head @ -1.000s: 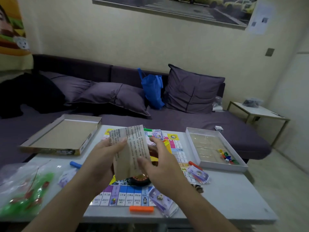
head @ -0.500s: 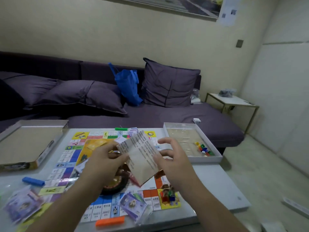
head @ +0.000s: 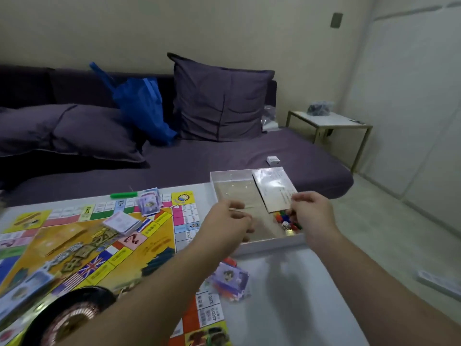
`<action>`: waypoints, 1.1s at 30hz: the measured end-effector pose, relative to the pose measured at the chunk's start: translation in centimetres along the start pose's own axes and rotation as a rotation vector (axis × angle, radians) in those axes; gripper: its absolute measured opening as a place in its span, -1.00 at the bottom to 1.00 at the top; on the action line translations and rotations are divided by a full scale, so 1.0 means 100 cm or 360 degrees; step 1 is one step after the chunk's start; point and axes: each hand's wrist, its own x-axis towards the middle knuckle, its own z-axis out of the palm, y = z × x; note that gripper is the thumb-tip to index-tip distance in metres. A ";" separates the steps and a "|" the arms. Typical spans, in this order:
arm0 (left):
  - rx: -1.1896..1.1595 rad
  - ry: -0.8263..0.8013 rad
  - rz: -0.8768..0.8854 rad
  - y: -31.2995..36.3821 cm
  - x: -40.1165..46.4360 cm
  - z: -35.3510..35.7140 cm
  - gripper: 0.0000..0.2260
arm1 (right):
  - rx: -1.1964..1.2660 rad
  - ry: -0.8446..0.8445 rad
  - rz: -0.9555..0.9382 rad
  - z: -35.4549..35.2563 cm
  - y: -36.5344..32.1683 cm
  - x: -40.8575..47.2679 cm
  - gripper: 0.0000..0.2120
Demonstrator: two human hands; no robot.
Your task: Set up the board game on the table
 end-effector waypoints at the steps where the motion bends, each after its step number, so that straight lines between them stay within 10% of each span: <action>1: 0.0045 -0.0003 -0.0008 -0.002 0.008 0.005 -0.69 | -0.0083 0.0016 0.0008 0.004 0.005 0.019 -0.82; 7: 0.0240 0.0058 0.0045 -0.018 0.023 0.004 -0.79 | -0.0913 -0.0052 -0.0253 0.009 0.021 0.053 -0.74; 15: 0.0311 0.0176 0.0140 -0.009 -0.029 -0.033 -0.80 | -0.0847 -0.0106 -0.0462 0.001 0.001 -0.034 -0.74; 33: 0.0882 0.1181 -0.0147 -0.123 -0.326 -0.318 -0.80 | -0.0736 -0.1785 -0.0852 0.207 -0.005 -0.439 -0.84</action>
